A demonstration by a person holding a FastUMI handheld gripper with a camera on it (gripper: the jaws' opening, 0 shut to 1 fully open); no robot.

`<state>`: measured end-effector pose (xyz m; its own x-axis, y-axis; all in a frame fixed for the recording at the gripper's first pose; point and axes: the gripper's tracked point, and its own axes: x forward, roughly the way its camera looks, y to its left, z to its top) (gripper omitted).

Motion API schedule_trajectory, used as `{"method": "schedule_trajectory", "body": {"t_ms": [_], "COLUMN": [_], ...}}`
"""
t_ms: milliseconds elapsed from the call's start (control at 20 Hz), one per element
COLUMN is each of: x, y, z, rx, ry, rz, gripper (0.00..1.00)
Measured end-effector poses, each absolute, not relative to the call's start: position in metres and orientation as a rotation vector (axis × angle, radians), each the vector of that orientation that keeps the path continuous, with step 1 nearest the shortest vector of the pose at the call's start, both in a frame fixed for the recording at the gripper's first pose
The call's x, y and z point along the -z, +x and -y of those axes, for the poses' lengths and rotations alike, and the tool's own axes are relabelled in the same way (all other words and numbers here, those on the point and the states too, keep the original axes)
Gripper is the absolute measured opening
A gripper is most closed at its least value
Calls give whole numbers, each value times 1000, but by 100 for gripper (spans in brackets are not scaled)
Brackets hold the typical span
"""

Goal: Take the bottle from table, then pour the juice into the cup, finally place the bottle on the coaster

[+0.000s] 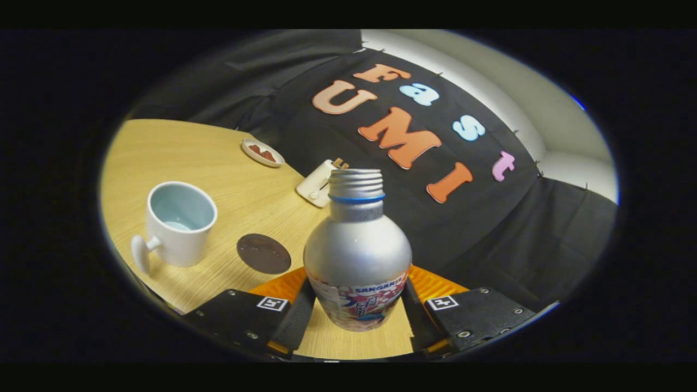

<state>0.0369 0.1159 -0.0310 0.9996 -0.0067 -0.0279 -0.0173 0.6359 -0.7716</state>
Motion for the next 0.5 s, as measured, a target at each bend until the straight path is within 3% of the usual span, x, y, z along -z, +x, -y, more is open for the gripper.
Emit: {"method": "schedule_trajectory", "body": {"t_ms": [500], "x": [28], "y": [26], "z": [-123], "rx": [24], "ry": [-1152], "rz": [12], "gripper": [77]}}
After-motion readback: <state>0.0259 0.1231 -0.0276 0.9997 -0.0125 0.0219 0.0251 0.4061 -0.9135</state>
